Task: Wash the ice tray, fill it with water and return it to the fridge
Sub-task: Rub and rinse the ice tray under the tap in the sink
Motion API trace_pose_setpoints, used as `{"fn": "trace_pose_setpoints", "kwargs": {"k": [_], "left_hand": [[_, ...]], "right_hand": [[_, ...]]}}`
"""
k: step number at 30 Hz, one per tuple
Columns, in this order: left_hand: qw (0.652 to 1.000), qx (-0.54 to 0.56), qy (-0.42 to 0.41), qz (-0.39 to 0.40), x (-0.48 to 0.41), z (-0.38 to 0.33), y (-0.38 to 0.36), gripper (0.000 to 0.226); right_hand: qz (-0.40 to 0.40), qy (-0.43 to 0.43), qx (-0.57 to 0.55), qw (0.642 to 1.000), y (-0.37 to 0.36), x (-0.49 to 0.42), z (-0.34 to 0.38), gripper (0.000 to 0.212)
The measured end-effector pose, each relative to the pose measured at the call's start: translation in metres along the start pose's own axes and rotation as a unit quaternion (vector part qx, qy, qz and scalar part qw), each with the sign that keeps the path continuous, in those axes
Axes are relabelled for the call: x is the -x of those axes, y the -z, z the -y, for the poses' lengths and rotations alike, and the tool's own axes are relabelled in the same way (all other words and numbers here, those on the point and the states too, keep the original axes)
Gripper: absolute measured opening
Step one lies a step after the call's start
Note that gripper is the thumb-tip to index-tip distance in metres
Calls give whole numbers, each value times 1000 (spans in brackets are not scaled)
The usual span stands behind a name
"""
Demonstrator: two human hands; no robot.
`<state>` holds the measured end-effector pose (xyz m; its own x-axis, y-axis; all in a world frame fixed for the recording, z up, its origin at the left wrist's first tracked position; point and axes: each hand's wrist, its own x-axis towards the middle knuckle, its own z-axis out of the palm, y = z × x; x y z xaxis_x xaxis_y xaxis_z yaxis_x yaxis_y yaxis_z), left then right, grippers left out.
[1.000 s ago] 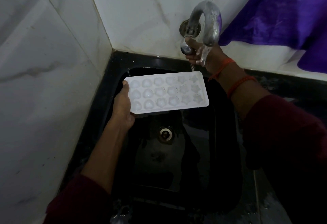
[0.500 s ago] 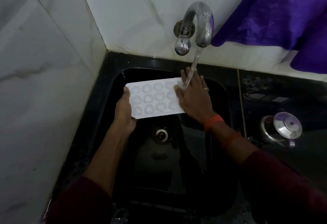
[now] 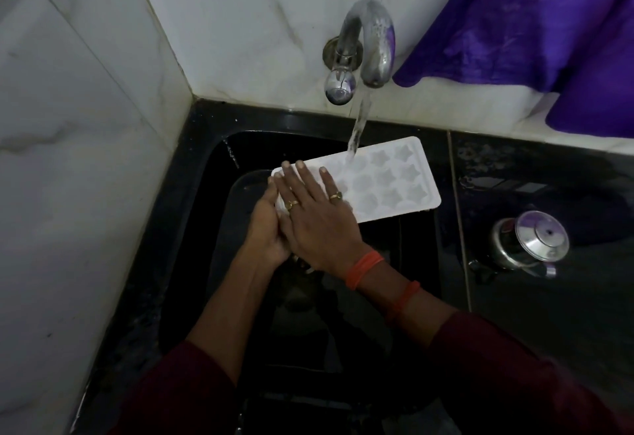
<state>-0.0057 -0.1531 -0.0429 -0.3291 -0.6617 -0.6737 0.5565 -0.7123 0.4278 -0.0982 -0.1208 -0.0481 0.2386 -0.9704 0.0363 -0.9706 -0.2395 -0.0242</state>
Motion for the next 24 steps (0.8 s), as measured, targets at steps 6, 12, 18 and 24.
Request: {"fn": "trace_pose_setpoints", "kwargs": {"k": [6, 12, 18, 24], "left_hand": [[1000, 23, -5, -12, -4, 2, 5, 60], [997, -32, -48, -46, -7, -12, 25, 54], [998, -45, 4, -53, -1, -29, 44, 43], [994, -11, 68, -89, -3, -26, 55, 42]], "right_hand": [[22, -2, 21, 1000, 8, 7, -37, 63], [25, -78, -41, 996, 16, 28, -104, 76], [-3, 18, -268, 963, 31, 40, -137, 71], [-103, -23, -405, 908, 27, 29, -132, 25]]}}
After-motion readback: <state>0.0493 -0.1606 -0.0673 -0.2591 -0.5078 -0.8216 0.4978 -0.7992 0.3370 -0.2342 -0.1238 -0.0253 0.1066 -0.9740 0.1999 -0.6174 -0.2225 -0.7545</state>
